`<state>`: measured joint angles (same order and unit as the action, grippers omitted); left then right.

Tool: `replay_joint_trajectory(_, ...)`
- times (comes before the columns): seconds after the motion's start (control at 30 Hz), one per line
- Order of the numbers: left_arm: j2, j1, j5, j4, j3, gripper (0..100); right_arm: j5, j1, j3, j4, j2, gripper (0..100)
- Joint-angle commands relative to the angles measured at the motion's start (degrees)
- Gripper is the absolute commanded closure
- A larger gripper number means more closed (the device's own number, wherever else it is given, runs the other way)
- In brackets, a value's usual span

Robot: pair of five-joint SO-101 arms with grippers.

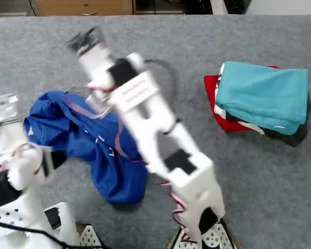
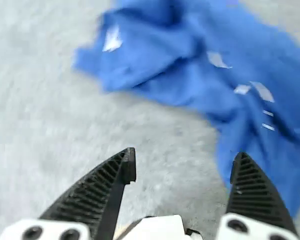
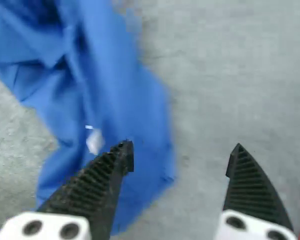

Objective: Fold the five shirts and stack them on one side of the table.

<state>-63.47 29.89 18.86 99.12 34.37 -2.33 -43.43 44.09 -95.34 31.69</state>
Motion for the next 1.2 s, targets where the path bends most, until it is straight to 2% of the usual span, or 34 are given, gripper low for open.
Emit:
replay_joint_trajectory(0.0,-0.6,8.4,-0.4,-0.1,3.8,69,-2.5,-5.0,1.5,2.2,5.8,69.4)
replay_joint_trajectory(0.2,-0.6,11.7,-0.5,-2.0,4.9,69,-3.6,-4.3,10.2,-1.7,15.1,72.2)
replay_joint_trajectory(0.37,-0.2,11.3,-0.5,-2.2,5.0,69,-3.2,2.0,19.3,-3.3,21.3,97.9)
replay_joint_trajectory(0.4,-0.1,11.3,-0.5,-2.2,5.0,69,-3.2,3.7,20.9,-3.3,22.6,99.8)
replay_joint_trajectory(0.47,-0.1,11.3,-0.5,-2.3,5.0,69,-3.5,7.2,24.1,-4.5,24.7,97.0)
replay_joint_trajectory(0.53,-0.1,11.2,-0.4,-2.4,5.0,69,-3.6,10.5,27.6,-6.4,26.1,98.3)
replay_joint_trajectory(0.7,0.0,10.8,-0.5,-7.8,8.1,69,-3.2,19.9,29.8,-7.0,26.6,99.6)
replay_joint_trajectory(0.97,0.0,0.1,-0.9,-9.8,13.4,69,0.5,37.0,29.9,-7.0,26.5,99.7)
replay_joint_trajectory(1.17,0.8,-11.5,-8.0,-13.6,13.6,69,0.6,40.8,30.0,-7.0,26.5,99.7)
